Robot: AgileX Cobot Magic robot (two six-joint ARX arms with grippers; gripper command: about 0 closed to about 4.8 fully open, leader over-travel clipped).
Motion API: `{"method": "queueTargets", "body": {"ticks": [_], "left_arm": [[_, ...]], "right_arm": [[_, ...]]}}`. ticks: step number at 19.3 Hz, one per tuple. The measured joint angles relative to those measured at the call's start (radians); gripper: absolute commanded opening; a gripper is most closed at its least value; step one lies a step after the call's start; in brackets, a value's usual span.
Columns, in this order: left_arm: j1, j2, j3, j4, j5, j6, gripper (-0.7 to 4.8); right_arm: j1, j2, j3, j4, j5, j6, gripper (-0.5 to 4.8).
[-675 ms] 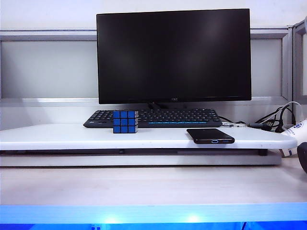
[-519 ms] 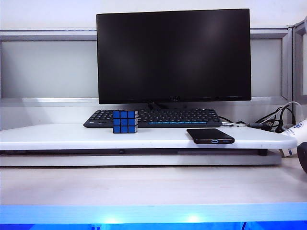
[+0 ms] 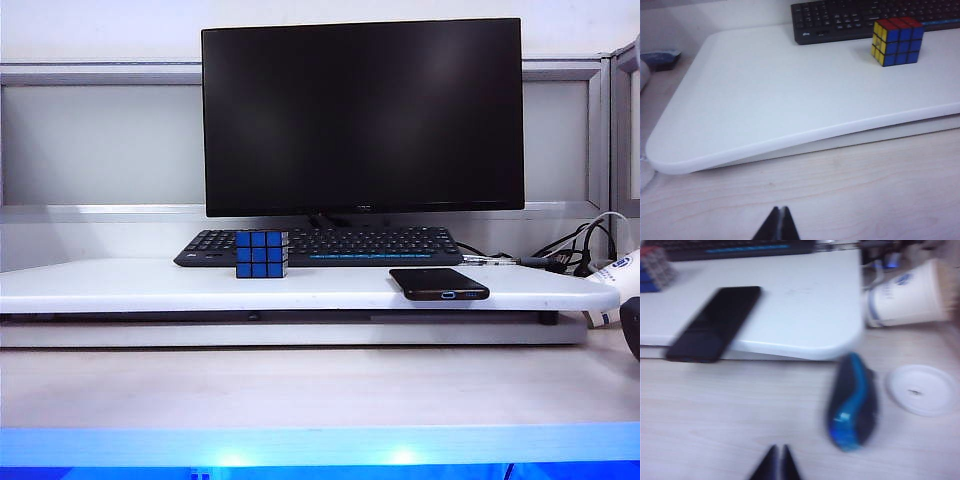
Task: Put the phone on top of the Rubik's Cube.
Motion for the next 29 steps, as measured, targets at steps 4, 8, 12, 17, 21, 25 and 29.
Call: {"method": "queueTargets", "body": {"ticks": [4,8,12,17,21,25,29], "left_arm": [[0.0,0.0,0.0,0.003,0.052,0.0,-0.05],[0.0,0.0,0.001,0.01,0.21,0.0,-0.06],[0.0,0.0,0.003,0.011,0.353,0.0,-0.05],[0.0,0.0,0.01,-0.011,0.451,-0.003,-0.05],[0.0,0.0,0.011,-0.013,0.456,-0.004,-0.06],[0.0,0.0,0.011,-0.015,0.457,-0.004,-0.06],[0.0,0.0,0.012,-0.016,0.459,-0.004,-0.06]], "right_arm": [[0.008,0.0,0.001,0.12,-0.096,0.078,1.92],[0.045,0.0,0.058,0.153,-0.135,0.204,2.96],[0.082,0.018,0.096,0.179,-0.21,0.34,4.33],[0.116,0.153,0.109,0.306,-0.264,0.578,4.79],[0.117,0.365,0.111,0.423,-0.379,0.76,4.79],[0.117,0.696,0.111,0.661,-0.413,0.918,4.79],[0.117,1.054,0.146,0.87,-0.422,0.97,4.79]]}}
